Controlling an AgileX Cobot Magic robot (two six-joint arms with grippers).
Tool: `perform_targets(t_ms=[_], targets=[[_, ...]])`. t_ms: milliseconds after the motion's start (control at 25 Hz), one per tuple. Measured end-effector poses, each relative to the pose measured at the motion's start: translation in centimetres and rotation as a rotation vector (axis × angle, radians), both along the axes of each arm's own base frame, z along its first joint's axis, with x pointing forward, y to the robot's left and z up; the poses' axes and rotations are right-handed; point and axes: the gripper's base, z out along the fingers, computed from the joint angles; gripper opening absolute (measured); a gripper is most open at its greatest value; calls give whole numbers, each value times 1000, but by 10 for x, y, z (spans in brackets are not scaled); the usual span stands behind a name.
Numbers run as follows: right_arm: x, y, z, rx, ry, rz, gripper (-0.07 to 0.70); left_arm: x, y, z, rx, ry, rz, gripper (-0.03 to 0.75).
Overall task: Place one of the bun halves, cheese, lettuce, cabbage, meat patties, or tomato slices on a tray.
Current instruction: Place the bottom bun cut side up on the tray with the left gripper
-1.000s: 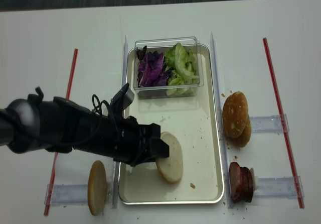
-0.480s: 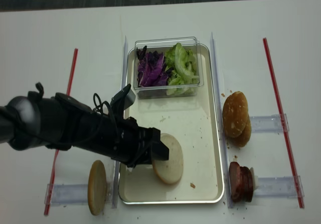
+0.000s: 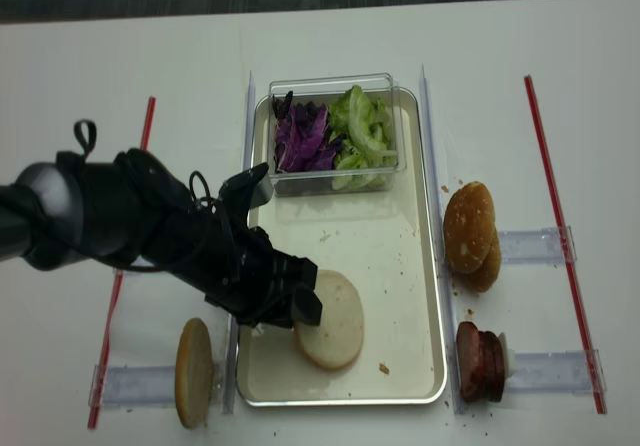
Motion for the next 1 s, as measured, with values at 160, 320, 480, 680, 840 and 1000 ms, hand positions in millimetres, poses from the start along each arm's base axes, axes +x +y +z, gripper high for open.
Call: perform_targets(t_ms=[160,320,480,680,840,1000], targets=[[0,0,0,0,0,0,468,6,-1,7,31,0,-27,358],[0,0,0,0,0,0,468,11,-2,14,54,-1,-40,358],[0,0,0,0,0,0,468,14,0,19,97,6,-64,359],[0,0,0,0,0,0,468,18,2,26,159,17,-93,358],[0,0,0,0,0,0,468,18,3,28,181,31,-101,359],[0,0,0,0,0,0,468,15,7,39,200,10,-89,358]])
